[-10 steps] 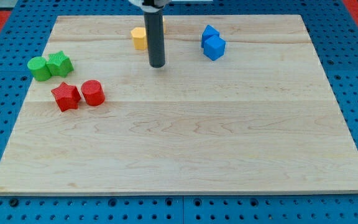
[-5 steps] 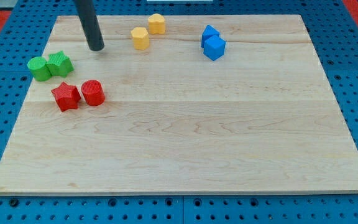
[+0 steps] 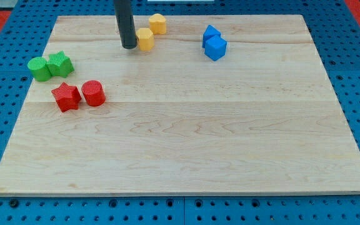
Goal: Move the yellow hexagon closer to the blue triangle
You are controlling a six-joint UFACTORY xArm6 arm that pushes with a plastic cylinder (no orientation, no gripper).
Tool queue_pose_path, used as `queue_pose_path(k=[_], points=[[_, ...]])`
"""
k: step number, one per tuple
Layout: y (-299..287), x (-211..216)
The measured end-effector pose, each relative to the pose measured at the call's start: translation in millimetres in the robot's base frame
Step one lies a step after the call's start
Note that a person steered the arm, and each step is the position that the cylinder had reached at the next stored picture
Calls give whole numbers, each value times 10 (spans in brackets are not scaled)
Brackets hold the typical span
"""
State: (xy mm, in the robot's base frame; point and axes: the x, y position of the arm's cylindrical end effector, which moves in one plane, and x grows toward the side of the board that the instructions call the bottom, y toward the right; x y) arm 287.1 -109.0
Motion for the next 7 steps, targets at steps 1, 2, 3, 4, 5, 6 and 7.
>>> queue_pose_path(k=[1, 2, 3, 4, 5, 6, 7], points=[[2, -77], [109, -226], [321, -223], [432, -223], [572, -225], [763, -232], [870, -291]])
